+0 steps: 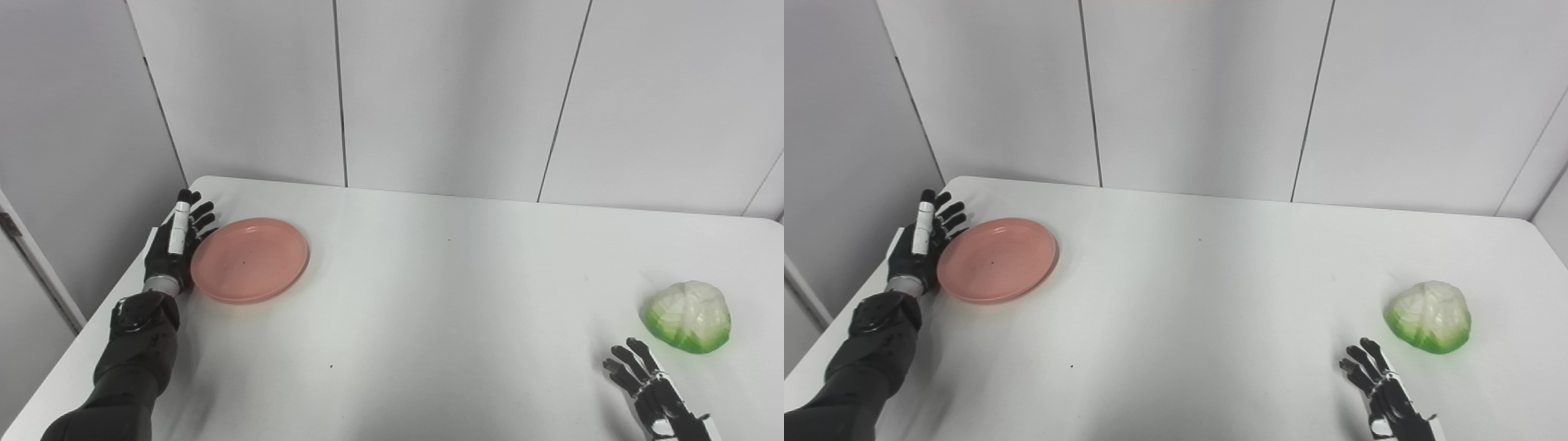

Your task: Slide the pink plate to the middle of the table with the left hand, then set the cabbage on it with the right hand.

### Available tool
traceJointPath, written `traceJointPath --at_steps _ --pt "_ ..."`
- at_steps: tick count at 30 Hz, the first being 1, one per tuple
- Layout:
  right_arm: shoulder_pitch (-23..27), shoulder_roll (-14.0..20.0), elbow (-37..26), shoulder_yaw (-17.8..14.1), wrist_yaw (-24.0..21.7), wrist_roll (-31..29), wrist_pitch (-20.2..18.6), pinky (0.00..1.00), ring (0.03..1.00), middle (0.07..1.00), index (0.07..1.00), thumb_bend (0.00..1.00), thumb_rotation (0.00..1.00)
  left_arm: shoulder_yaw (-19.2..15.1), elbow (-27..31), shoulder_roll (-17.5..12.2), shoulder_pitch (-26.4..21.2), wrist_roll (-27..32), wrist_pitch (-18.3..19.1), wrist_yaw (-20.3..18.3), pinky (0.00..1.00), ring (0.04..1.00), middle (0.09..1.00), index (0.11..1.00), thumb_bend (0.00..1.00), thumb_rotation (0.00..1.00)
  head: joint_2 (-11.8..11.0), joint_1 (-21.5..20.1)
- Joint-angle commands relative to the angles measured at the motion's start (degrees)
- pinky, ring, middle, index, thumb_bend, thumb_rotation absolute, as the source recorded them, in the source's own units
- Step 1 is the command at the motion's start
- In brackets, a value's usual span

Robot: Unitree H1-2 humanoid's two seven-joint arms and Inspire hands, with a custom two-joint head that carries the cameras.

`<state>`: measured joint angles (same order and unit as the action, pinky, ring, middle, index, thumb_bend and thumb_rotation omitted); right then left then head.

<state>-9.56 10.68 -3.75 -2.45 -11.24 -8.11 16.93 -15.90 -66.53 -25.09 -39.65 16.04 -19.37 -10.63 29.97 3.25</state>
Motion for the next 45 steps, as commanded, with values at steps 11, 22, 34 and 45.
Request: traceJointPath --at_steps 11,22,34,45 --pt "-3.16 0.57 -0.24 0.91 0.75 1.36 -5.3 0.89 0.843 0.888 0.921 0.9 0.91 0.52 -0.72 0.52 -1.74 1.21 -0.43 -4.32 0.82 0.901 0.879 0.91 0.94 0.85 0.55 -0.26" --pt "-3.0 0.44 -0.67 1.41 0.61 1.86 -6.02 0.89 0.854 0.891 0.924 0.88 0.91 0.31 3.59 2.92 0.57 2.46 0.33 -6.37 0.78 0.881 0.844 0.895 0.94 0.83 0.7 -0.55" --pt "-2.56 -0.11 -0.46 2.26 0.85 2.73 -6.02 0.89 0.852 0.886 0.924 0.88 0.9 2.81 8.93 5.81 1.92 1.53 2.66 -6.33 0.78 0.881 0.844 0.869 0.95 0.83 0.7 -1.04" --pt "-2.7 -0.4 -1.37 3.21 1.47 2.97 -6.49 0.89 0.853 0.888 0.929 0.89 0.91 4.86 11.49 9.08 1.89 0.92 3.47 -5.68 0.75 0.871 0.842 0.901 0.93 0.86 1.18 -1.55"
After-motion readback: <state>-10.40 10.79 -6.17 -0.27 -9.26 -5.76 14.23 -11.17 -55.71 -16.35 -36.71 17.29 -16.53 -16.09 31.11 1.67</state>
